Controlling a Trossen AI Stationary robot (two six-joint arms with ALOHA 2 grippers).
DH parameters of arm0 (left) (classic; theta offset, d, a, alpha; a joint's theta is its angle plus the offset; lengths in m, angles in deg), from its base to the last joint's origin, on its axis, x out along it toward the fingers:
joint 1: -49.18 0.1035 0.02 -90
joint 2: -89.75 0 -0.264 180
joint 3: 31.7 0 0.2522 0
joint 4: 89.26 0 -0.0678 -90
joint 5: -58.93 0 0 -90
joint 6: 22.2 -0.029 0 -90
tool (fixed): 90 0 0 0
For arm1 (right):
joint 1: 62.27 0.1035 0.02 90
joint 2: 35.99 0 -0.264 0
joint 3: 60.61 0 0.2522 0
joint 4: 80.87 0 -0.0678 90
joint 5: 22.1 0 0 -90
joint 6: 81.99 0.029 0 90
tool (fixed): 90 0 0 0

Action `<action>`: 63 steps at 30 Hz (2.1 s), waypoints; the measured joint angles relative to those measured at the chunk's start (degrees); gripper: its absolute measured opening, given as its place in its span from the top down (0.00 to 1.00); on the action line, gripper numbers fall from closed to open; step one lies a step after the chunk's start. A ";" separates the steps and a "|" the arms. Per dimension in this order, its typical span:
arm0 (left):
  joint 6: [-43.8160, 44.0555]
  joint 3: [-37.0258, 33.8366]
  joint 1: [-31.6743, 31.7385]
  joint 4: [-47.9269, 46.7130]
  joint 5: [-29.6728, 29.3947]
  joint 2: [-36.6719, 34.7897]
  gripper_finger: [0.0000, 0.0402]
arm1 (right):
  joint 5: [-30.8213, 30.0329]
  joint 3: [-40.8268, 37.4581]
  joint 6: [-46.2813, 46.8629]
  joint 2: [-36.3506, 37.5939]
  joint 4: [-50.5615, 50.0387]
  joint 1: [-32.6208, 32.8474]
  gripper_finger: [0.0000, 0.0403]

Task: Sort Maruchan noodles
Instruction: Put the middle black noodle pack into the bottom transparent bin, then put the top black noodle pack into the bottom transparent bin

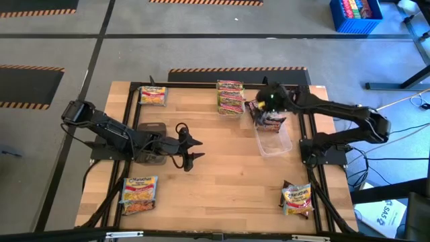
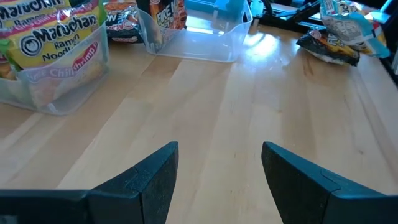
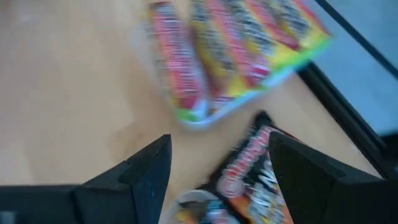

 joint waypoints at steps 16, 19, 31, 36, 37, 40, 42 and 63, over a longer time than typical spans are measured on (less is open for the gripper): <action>-0.30 0.00 -0.04 -2.23 -0.20 0.00 0.44 | 6.32 0.02 2.54 -7.60 -15.68 -14.65 0.38; -0.32 0.00 -0.04 -2.21 -0.22 0.00 0.44 | 9.23 0.03 2.56 -8.59 -16.01 -14.60 0.38; 0.19 0.00 -0.04 -2.34 -0.22 0.00 0.44 | 9.73 0.35 2.27 -8.18 -26.59 -14.61 0.38; 0.64 0.00 -0.55 -2.42 -0.20 0.00 0.44 | 12.12 0.24 2.41 -8.20 -32.41 -14.63 0.38; 0.67 0.00 -0.59 -2.40 -0.20 0.00 0.44 | 12.20 0.24 2.40 -8.20 -33.20 -14.60 0.38; 0.69 0.00 -0.59 -2.41 -0.20 0.00 0.44 | 12.17 0.76 2.20 -8.26 -35.07 -14.60 0.38; 0.67 0.00 -0.55 -2.40 -0.20 0.00 0.44 | 11.13 2.22 1.98 -8.55 -36.64 -14.60 0.38; 0.21 0.00 -0.55 -2.40 -0.20 0.01 0.44 | -7.03 0.94 1.06 -19.35 -1.79 -14.65 0.38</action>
